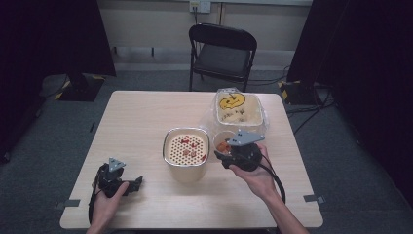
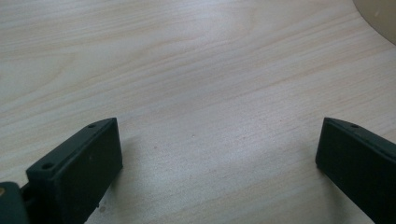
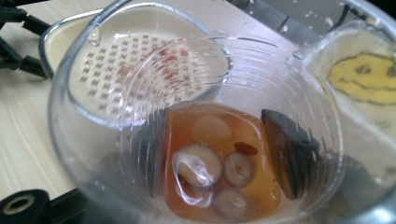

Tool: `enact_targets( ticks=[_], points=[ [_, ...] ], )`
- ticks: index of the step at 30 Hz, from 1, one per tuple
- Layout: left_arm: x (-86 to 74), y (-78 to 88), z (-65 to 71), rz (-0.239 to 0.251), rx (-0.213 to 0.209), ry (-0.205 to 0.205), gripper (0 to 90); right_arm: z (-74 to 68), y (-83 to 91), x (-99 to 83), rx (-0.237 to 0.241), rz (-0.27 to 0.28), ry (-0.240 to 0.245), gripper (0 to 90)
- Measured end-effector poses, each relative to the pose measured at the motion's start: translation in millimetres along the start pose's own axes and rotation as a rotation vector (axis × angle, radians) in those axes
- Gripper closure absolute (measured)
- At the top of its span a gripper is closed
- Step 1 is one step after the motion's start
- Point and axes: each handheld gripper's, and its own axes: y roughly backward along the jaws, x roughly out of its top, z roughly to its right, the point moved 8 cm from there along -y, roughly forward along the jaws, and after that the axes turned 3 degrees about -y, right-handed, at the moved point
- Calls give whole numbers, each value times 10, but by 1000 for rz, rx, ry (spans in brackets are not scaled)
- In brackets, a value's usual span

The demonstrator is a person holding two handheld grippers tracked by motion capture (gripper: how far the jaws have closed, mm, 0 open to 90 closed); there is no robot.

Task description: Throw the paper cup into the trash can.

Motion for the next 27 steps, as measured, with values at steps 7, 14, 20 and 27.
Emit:
enact_targets(
  ticks=[7,14,20,27],
  points=[
    [0,0,0,-1,0,0,0,3,-144,263,-64,-20,91,451],
    [0,0,0,-1,0,0,0,-13,-300,481,-118,-40,201,451],
    [0,0,0,0,0,0,0,-23,-408,578,-176,-89,323,455],
    [0,0,0,0,0,0,0,-36,-496,578,-225,-144,431,466]
  ],
)
